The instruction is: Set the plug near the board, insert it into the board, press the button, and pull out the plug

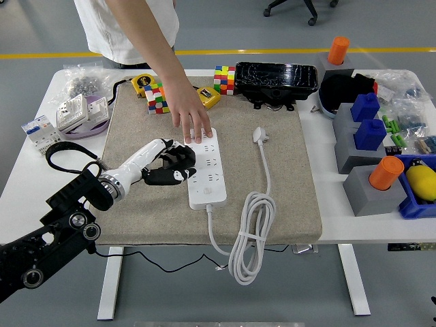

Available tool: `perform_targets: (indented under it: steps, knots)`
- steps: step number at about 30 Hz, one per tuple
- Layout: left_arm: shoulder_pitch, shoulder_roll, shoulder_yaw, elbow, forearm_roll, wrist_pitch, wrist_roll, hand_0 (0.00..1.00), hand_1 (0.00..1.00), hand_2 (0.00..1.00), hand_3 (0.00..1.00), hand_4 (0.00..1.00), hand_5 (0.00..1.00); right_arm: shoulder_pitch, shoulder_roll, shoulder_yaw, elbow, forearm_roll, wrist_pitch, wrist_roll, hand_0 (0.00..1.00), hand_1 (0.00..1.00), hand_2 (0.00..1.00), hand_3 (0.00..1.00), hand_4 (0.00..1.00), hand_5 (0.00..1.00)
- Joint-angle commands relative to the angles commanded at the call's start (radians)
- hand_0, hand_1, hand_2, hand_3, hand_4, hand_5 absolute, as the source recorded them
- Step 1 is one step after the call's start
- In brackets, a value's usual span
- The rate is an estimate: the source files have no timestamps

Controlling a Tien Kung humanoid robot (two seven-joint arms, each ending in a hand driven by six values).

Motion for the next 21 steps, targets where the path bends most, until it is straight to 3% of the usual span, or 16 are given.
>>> perform_targets:
  steps: [11,21]
  knots:
    - [-0.031,-0.009,0.014,-0.029,0.005,-0.01,0.012,0.7,0.772,0.753,0.658,0.753,0.388,-0.004,-0.002,0.001,-0.001,0.001,0.0,-0.001,0.742,0.715,0.719,0.718,0.995,0.662]
    - [-0.072,-0.031,0.054,-0.007,-0.008,-0.018,0.016,0.697,0.762,0.744,0.652,0.753,0.388,-0.003,-0.001,-0.001,0.0,0.003,0.002,0.0,0.742,0.715,0.719,0.718,0.995,0.662]
